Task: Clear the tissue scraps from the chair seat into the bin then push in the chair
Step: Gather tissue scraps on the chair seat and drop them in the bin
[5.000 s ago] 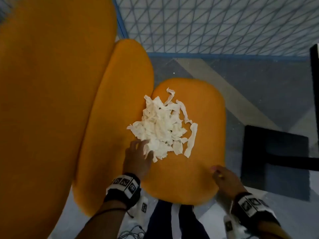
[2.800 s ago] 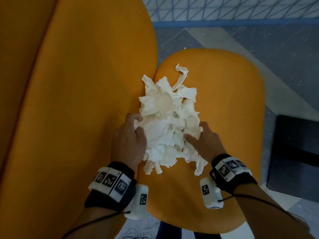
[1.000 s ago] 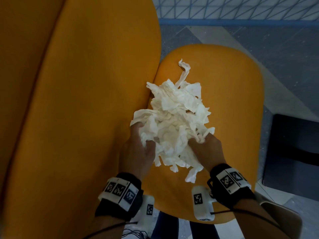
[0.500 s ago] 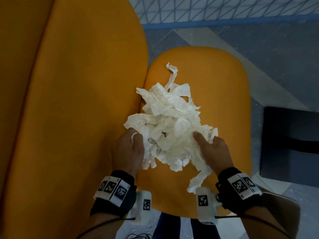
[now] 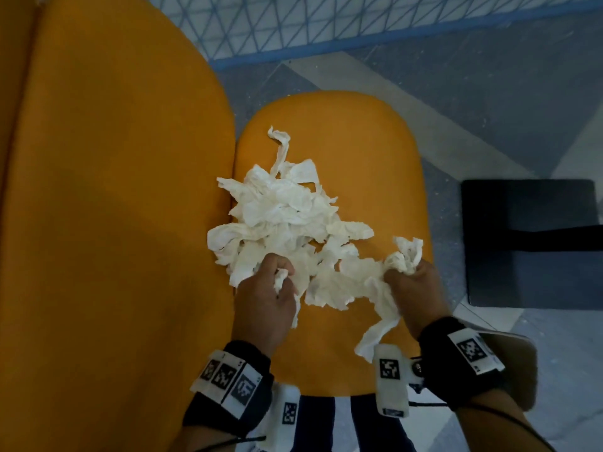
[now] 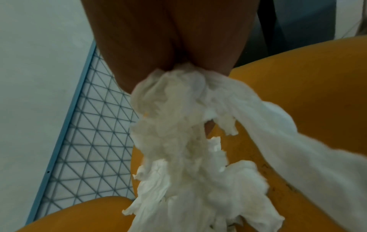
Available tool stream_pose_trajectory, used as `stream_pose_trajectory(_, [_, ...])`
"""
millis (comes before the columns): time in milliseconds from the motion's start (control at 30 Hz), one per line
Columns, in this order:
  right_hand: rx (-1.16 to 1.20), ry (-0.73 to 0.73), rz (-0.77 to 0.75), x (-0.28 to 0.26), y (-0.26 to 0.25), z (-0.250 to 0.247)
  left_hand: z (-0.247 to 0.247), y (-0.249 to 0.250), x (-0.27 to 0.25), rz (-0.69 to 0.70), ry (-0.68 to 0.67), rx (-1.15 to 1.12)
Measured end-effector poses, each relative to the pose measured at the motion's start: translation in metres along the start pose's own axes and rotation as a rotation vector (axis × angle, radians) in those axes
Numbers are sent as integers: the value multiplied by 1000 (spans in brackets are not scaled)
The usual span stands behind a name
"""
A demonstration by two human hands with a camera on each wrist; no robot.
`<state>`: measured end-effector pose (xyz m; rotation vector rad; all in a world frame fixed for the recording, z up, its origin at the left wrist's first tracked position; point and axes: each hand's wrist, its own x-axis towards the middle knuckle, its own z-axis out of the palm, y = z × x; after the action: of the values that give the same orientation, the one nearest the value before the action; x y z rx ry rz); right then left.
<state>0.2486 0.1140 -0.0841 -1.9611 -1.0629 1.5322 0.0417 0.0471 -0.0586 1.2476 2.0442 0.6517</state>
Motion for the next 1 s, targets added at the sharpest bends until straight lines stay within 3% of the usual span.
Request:
stream_pose_trajectory(100, [-12,48,-32,4,10,-9,25,11,9,-48,-118,70])
stream_pose_trajectory(200, [43,116,-22,6,19,-21,52,8,21,-102,-324,209])
stream_pose_trajectory(300, [147,156,24,9,25,-33,80,-6,26,-80,-541,408])
stream_pose_trajectory(367, [210,139,79,11,28,-39,98,-13,26,-58,-611,525])
stream_pose_trajectory(467, [171,116,149,19,36,-46,120,-22,23,-97,-595,592])
stream_pose_trajectory(633, [-19,15,95,36,38,-45,132,-30,14,-178,-519,582])
stream_pose_trajectory(767, [-124,-63,-5,52,27,-28,128,-28,9,-236,-478,502])
stream_pose_trajectory(933, [-401,-170,-294,80,13,11,117,-30,-4,-255,-301,346])
stream_pose_trajectory(1000, [-595,-254,-280,91,11,27,115,-36,-6,-257,-250,309])
